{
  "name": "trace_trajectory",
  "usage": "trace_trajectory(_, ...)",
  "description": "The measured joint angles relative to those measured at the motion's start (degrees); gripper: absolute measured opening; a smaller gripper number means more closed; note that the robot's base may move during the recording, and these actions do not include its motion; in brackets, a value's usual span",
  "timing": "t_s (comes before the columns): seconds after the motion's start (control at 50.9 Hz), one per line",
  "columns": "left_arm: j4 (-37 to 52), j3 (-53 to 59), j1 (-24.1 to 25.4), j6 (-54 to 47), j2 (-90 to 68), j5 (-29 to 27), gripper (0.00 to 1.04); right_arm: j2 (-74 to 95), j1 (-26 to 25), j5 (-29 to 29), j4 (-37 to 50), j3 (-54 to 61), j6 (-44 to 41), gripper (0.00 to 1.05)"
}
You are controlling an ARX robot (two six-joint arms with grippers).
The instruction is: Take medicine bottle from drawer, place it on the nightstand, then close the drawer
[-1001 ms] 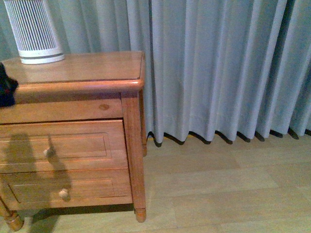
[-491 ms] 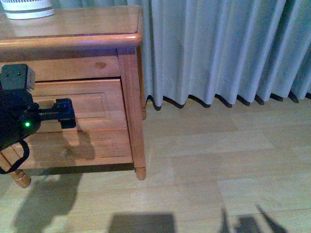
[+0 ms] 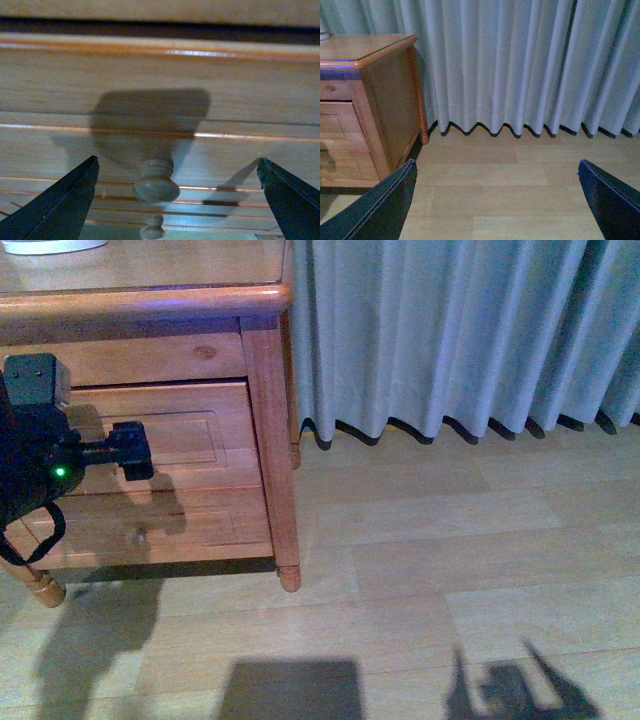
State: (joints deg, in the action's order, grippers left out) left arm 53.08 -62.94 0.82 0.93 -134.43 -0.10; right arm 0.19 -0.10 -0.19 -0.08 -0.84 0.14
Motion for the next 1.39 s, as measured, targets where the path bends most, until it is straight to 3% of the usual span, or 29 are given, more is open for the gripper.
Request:
trace_trajectory(0.236, -0.1, -0.7, 0.3, 0.1, -2.3, 0.0, 0.98, 0.0, 0.0, 0.0, 0.0, 0.0, 0.0, 0.98)
trace_trajectory(0.55, -0.1, -1.4, 0.5, 0.2, -2.4, 0.2, 0.43, 0.0, 0.0, 0.0, 0.0, 0.0, 0.0, 0.98)
trace_trajectory(0.668, -0.1, -1.4, 1.2, 0.2, -2.4, 0.5, 0.28, 0.0, 0.0, 0.0, 0.0, 0.0, 0.0, 0.98)
trace_trajectory(0.923, 3.7, 3.1, 1.4, 0.2, -0.3, 0.9, 0.27, 0.0, 0.0, 0.0, 0.0, 0.0, 0.0, 0.98)
trace_trajectory(1.394, 25.4, 38.4, 2.5, 2.8, 8.9, 3.1, 0.26, 0.0, 0.0, 0.0, 0.0, 0.0, 0.0, 0.98)
